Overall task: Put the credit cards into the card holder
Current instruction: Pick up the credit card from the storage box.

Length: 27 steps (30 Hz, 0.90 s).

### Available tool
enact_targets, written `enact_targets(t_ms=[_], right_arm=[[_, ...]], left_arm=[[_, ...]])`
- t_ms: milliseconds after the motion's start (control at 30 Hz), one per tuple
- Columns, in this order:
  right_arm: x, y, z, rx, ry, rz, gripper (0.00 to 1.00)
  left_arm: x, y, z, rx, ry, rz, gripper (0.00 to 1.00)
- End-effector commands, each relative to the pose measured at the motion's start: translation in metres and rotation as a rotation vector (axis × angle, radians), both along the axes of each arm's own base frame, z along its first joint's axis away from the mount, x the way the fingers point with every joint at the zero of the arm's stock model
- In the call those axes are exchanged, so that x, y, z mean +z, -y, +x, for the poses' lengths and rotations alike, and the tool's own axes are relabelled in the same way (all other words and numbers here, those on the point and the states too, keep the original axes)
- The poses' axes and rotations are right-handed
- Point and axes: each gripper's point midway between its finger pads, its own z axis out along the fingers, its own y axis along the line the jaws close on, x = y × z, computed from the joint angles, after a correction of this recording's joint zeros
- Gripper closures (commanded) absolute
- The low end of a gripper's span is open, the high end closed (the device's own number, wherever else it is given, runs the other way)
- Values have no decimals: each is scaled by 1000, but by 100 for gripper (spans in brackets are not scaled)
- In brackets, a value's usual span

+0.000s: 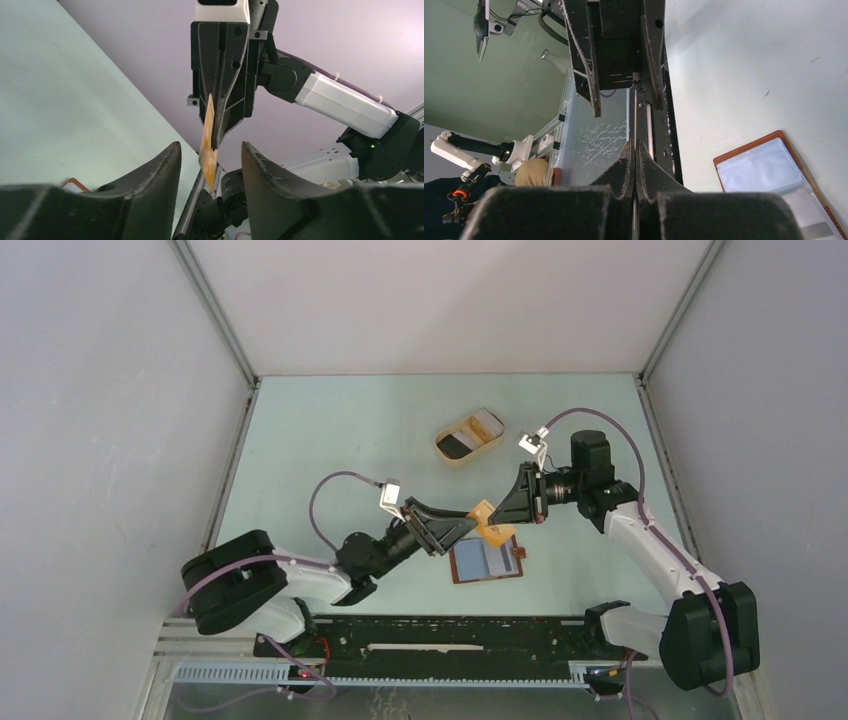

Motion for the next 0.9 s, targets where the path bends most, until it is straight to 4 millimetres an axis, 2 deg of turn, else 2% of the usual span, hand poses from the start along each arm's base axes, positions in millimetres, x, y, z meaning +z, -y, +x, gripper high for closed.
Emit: enact_targets(t_ms=[0,100,233,267,300,333,467,533,700,800,867], right_arm=[[15,-5,2,28,28,22,100],[15,-5,2,32,24,24,100],[15,-6,2,34,24,23,100],[14,-6,2,34,25,23,100],[15,-6,1,34,29,23,100],[15,-6,1,37,36,26,99],[19,-2,-2,45,175,-1,59],[16,5,-5,39,270,-71,47],[-9,30,7,-4,584,-291,41],[-38,45,6,42,700,-399,38],[-63,52,-1,115,784,-439,41]], left_arm=[[35,6,3,2,27,-110,53],[34,10,3,-10,24,-106,68],[29,16,2,-31,25,-92,82],[28,16,1,-34,29,-87,95],[27,16,1,-33,33,-81,99],[25,15,1,-29,38,-74,100],[13,-2,-1,-3,42,-41,100],[3,-14,-3,-5,21,-28,100],[-28,-32,-15,-101,-77,45,100],[-60,-28,-18,-154,-168,191,100],[-73,-23,-18,-171,-193,298,100]])
